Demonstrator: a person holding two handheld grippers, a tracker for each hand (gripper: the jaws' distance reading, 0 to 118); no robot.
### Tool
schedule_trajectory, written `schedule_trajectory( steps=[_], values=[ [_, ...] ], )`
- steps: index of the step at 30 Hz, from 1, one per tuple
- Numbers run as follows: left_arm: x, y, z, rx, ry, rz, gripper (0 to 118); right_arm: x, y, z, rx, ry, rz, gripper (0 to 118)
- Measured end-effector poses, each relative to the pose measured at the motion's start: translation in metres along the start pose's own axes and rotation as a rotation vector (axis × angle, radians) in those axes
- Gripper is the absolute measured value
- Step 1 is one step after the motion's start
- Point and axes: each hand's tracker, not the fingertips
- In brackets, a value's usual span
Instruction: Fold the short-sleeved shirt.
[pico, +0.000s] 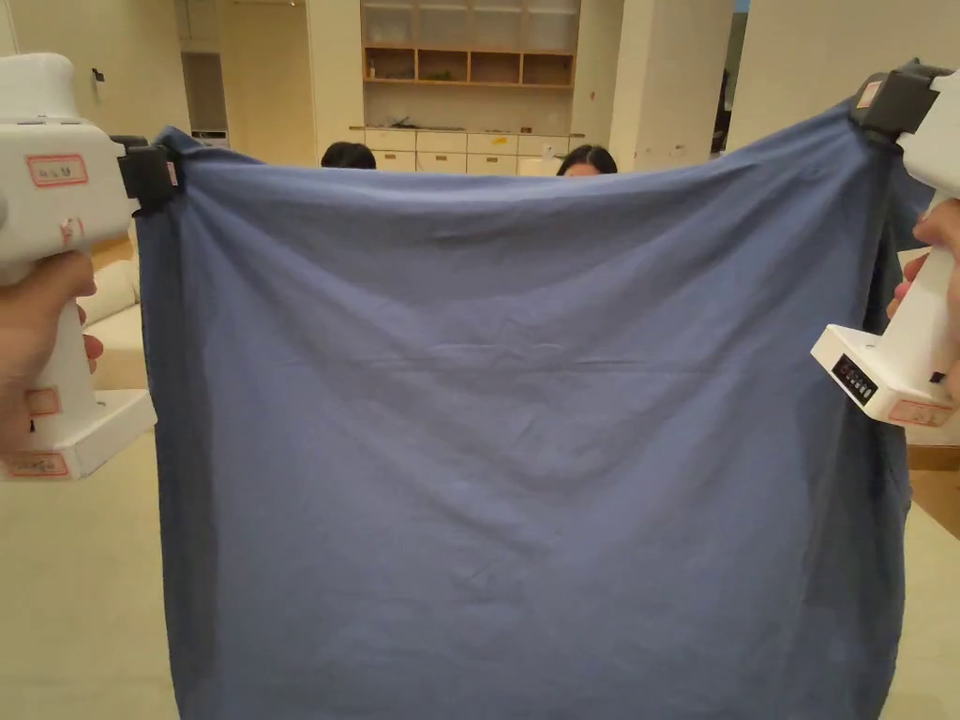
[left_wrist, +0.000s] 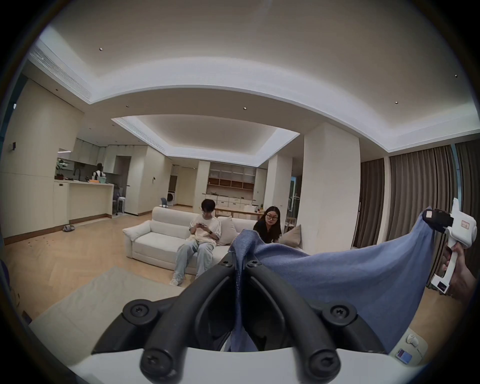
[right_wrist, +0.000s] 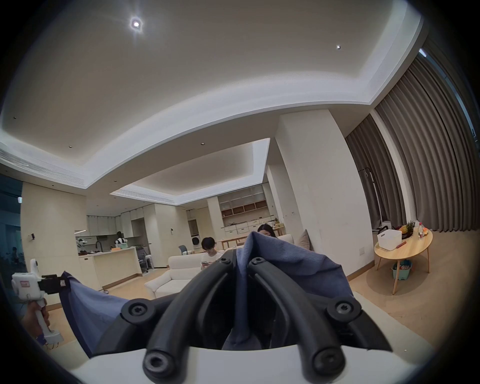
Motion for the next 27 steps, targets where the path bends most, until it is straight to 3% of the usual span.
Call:
schedule_trajectory(
  steps=[2,7,12,19,27],
  values=[
    [-0.001,-0.007,-0.033,-0.048,0.026,-0.022,1,0.0,-0.01,-0.025,-0.017,-0.007,-0.004,8],
    [-0.003,-0.022,-0.094,-0.058,0.043,0.007,1,-0.001,-0.034,-0.079,-0.066,-0.075,0.107,8],
    [-0.014,-0.029,-0.121,-0.046,0.051,0.041,1,-0.003,-0.05,-0.093,-0.073,-0.074,0.087,8],
    [-0.027,-0.062,-0.1,-0.087,0.021,-0.006,1,0.004,-0.088,-0.06,-0.142,-0.026,0.117,8],
    [-0.035,-0.138,-0.022,-0.187,-0.018,0.016,1,0.006,-0.145,0.039,-0.262,0.033,0.098,8]
  ],
)
